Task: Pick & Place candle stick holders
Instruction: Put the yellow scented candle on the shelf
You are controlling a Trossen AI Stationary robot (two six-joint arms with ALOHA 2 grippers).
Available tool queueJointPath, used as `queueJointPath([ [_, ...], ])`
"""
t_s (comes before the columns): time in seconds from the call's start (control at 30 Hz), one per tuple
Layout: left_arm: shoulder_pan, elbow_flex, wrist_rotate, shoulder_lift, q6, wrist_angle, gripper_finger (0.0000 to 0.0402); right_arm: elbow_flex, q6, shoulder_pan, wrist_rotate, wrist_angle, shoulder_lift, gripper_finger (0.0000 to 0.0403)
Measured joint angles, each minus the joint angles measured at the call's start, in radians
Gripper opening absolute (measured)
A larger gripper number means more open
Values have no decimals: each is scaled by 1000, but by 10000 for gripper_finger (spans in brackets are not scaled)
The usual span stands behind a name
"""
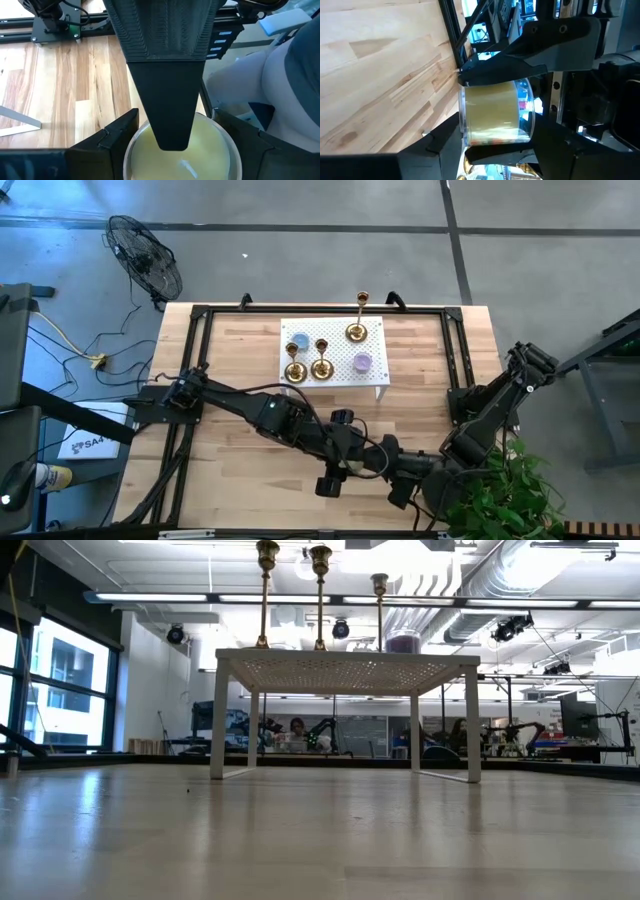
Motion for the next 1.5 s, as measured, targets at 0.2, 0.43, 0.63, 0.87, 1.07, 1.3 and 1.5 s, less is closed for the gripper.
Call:
queueJointPath([
  [0.2,0,0,0,0,-10,1,229,0,8,1,-4,0,0,194],
  [0.43,0,2,-23,-2,-68,10,299,-1,6,1,-1,-14,2,193],
  [0.63,0,2,-43,-2,-87,11,325,-1,6,1,9,-16,2,193],
  [0.87,-4,8,-48,-27,-55,70,327,0,-9,5,136,-10,2,193],
  [1.07,-20,8,-175,-94,-48,109,328,0,-34,3,319,-8,0,191],
  [1.3,-66,10,-399,-159,-30,104,328,-1,-36,2,371,70,-24,191],
  [1.5,-132,10,-572,-174,-15,100,328,-1,-42,-15,356,119,-114,191],
])
